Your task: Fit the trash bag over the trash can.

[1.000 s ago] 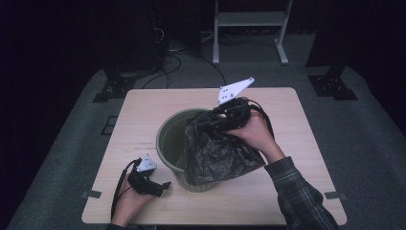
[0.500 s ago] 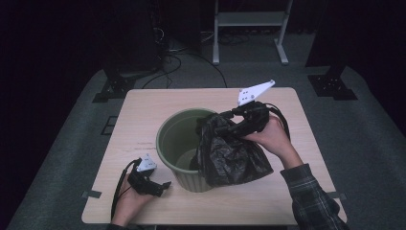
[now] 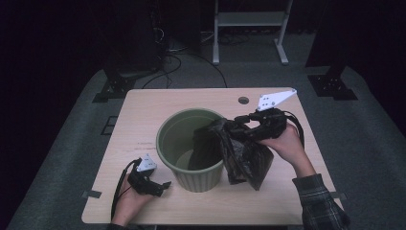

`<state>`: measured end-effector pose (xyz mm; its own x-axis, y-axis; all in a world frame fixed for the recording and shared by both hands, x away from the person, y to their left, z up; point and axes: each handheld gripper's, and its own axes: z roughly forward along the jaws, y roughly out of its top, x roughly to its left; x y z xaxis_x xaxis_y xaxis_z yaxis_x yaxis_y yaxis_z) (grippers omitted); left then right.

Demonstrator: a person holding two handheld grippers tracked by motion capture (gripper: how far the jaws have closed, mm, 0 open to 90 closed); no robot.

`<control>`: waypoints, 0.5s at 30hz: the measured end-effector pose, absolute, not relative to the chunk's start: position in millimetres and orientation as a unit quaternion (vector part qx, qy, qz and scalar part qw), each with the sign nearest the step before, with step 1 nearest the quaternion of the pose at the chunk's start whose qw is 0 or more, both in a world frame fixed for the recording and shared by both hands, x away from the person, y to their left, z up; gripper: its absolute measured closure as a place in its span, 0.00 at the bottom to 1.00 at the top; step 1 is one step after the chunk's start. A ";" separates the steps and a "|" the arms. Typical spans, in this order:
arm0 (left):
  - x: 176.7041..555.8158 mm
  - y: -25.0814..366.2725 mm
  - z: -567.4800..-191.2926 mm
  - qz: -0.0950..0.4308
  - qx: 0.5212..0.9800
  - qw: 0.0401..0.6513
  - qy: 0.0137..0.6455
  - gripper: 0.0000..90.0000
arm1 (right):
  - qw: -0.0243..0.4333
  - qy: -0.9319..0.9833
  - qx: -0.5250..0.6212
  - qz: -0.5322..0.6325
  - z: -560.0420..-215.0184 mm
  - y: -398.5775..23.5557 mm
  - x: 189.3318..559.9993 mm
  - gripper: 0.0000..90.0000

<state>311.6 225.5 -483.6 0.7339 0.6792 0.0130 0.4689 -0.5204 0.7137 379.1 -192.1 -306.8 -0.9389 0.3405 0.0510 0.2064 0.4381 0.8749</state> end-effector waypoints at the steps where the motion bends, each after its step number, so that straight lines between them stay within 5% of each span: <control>1: 311.6 225.5 -483.6 0.147 0.859 0.358 0.334 0.00 | 0.075 0.844 0.171 0.504 -307.7 -195.3 380.4 0.53; 15: 311.6 225.5 -483.6 0.147 0.859 0.358 0.334 0.00 | 0.116 0.824 0.210 0.514 -305.4 -230.7 380.3 0.52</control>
<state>311.6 225.5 -483.6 0.7338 0.6792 0.0128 0.4691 -0.5203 0.7136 380.3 -230.7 -305.4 -0.8851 0.4647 0.0251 0.2271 0.3842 0.8949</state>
